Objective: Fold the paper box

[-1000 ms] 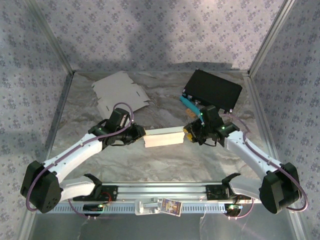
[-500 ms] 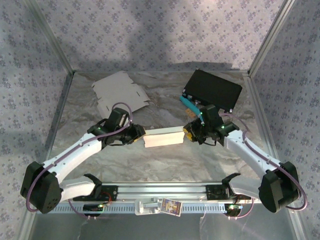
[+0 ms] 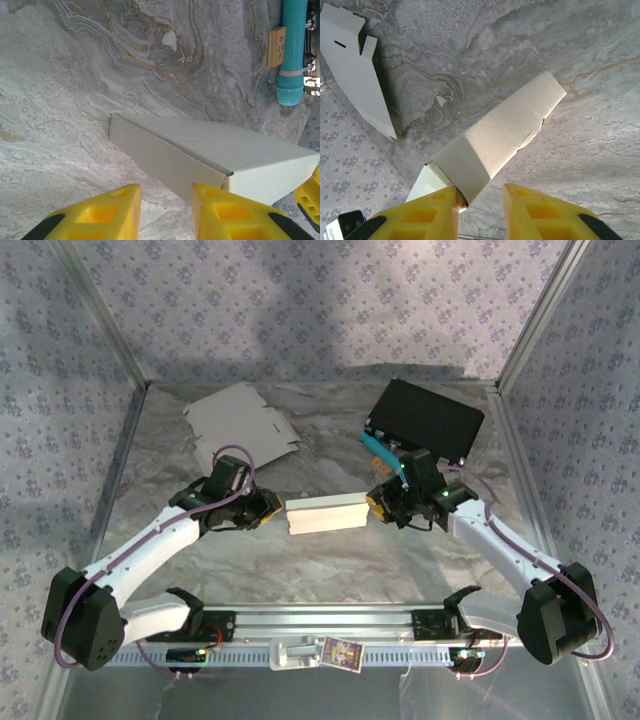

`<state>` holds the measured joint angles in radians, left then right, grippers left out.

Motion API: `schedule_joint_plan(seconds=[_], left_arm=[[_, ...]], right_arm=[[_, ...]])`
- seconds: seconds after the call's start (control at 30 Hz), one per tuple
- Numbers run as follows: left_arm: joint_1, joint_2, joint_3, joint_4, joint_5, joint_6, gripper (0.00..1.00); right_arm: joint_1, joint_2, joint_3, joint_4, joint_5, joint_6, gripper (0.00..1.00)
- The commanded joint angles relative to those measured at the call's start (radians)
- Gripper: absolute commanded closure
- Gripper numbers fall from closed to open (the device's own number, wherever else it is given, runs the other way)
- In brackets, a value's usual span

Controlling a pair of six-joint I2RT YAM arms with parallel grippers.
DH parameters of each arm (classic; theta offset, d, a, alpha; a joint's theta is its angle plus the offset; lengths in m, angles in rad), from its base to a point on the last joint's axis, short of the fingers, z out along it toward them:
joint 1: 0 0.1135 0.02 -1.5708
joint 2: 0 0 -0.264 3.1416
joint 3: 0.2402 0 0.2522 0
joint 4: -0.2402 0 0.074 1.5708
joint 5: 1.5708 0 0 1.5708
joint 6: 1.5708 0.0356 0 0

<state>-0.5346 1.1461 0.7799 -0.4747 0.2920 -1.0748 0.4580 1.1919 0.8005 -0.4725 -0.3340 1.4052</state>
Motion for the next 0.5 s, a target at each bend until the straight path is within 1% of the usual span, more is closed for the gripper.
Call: schedule_joint_plan(seconds=[0.0, 0.1, 0.17, 0.33, 0.47], left_arm=[[0.002, -0.029, 0.035, -0.031, -0.012, -0.012, 0.67], [0.002, -0.046, 0.047, -0.023, -0.011, -0.05, 0.66], [0.0, -0.041, 0.047, -0.007, 0.012, -0.089, 0.65], [-0.018, -0.025, 0.051, 0.024, 0.027, -0.15, 0.65], [-0.026, -0.005, 0.056, 0.006, 0.033, -0.145, 0.65]], right_arm=[[0.001, 0.054, -0.068, -0.247, 0.085, 0.002, 0.71], [0.004, 0.054, -0.065, -0.242, 0.085, 0.004, 0.71], [0.006, 0.054, -0.064, -0.243, 0.085, 0.007, 0.71], [0.01, 0.055, -0.066, -0.24, 0.086, 0.009, 0.71], [0.012, 0.055, -0.067, -0.236, 0.087, 0.013, 0.72]])
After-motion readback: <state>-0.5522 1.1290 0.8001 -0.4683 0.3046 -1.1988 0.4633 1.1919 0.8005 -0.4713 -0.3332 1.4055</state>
